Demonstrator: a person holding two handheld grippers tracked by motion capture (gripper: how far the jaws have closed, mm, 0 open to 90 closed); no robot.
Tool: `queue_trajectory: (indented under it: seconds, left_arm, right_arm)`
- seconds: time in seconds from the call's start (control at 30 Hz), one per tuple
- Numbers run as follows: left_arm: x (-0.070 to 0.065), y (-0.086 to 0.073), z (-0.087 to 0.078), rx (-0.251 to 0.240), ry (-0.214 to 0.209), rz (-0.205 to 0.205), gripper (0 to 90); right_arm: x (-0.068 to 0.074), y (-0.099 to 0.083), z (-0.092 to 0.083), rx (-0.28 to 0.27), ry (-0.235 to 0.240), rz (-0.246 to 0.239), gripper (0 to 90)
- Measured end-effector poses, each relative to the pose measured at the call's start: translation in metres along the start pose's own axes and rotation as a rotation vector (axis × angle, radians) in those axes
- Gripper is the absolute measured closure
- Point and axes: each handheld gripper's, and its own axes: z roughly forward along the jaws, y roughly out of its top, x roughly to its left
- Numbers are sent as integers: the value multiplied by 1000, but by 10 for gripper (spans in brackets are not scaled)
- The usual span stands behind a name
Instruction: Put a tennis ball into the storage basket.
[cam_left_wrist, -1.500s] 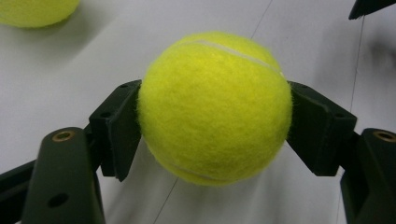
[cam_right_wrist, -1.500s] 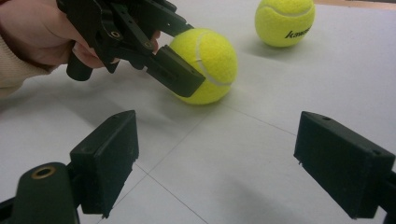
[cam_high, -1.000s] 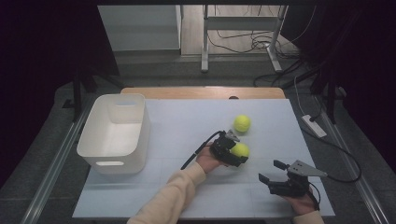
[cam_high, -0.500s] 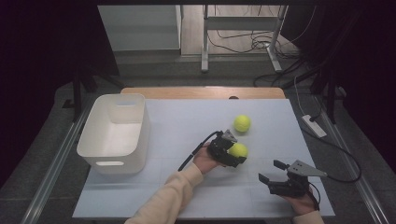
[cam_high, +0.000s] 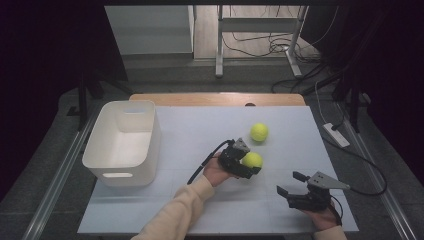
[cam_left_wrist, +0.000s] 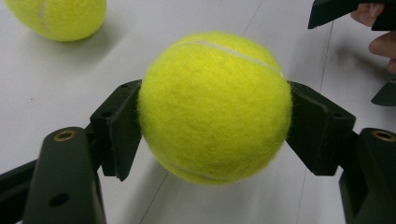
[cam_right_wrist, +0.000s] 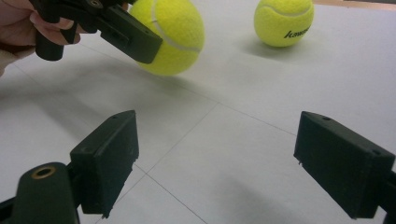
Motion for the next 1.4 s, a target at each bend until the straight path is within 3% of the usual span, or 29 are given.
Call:
queue_trajectory:
  seconds: [1.4]
  left_arm:
    - [5,-8,-32,-67,29,-17,267]
  right_arm:
    - [1,0,1,5,-6,-4,137]
